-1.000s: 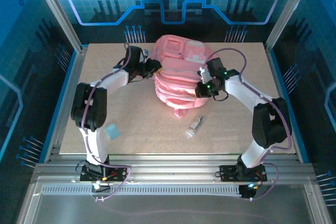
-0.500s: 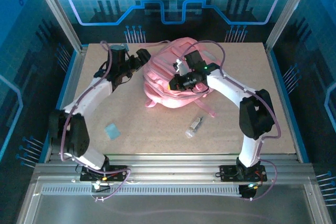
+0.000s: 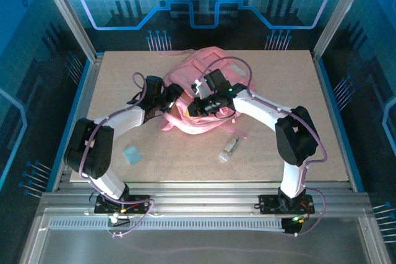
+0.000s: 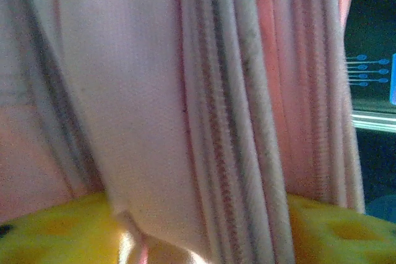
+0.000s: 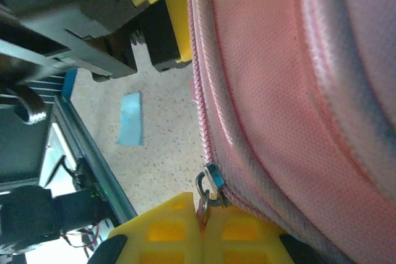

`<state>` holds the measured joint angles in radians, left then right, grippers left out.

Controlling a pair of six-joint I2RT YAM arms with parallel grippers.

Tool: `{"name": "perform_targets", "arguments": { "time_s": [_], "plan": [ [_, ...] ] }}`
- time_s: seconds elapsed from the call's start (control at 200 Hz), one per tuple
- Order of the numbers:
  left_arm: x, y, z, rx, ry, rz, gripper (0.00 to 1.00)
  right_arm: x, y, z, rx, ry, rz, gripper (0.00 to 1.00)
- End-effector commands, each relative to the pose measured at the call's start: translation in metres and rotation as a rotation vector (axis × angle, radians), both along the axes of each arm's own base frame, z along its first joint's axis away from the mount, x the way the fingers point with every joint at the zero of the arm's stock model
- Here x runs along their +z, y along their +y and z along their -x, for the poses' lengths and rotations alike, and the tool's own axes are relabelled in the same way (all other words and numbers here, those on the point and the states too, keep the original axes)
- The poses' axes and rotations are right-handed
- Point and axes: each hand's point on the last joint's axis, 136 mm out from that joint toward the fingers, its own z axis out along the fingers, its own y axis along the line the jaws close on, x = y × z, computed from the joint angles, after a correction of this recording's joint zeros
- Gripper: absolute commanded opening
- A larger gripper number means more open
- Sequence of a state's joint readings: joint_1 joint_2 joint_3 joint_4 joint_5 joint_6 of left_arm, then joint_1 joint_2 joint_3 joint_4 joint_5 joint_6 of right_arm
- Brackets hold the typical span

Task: Pack the student bag

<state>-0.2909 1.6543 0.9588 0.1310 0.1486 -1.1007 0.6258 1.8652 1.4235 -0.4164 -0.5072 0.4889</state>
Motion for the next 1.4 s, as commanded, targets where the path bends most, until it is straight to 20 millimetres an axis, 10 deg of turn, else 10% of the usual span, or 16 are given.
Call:
{"name": "perform_targets", "arguments": {
  "time_s": [0.0,0.05,0.42,0.68,0.98,1.096,1.271,1.396],
  "plan": [
    [0.024,-0.026,-0.014,-0.055,-0.116,0.087,0.24,0.02,0.018,0.047,0.195,-0.031,-0.082,0.0],
    [0.021,-0.025,-0.013,-0.054,-0.116,0.086,0.0,0.009,0.01,0.054,0.199,-0.02,-0.039,0.0],
    [0.046,0.004,-0.012,-0.061,-0.159,0.037,0.0,-0.08,-0.15,0.06,0.157,-0.02,0.721,0.0],
    [0.068,0.012,-0.005,-0.095,-0.201,0.0,0.0,-0.066,-0.184,0.023,-0.052,-0.002,0.629,0.0],
    [0.081,0.007,0.005,-0.19,-0.218,-0.024,0.0,-0.031,-0.298,-0.065,-0.525,-0.144,0.93,0.0],
    [0.083,0.01,0.006,-0.196,-0.222,-0.045,0.0,-0.019,-0.295,-0.082,-0.553,-0.193,0.905,0.0],
    [0.08,0.009,0.005,-0.195,-0.219,-0.035,0.0,-0.008,-0.231,-0.082,-0.405,-0.185,0.553,0.0],
    [0.07,0.005,0.005,-0.184,-0.204,0.004,0.0,0.007,-0.2,-0.064,-0.33,-0.155,0.361,0.41]
  ]
}}
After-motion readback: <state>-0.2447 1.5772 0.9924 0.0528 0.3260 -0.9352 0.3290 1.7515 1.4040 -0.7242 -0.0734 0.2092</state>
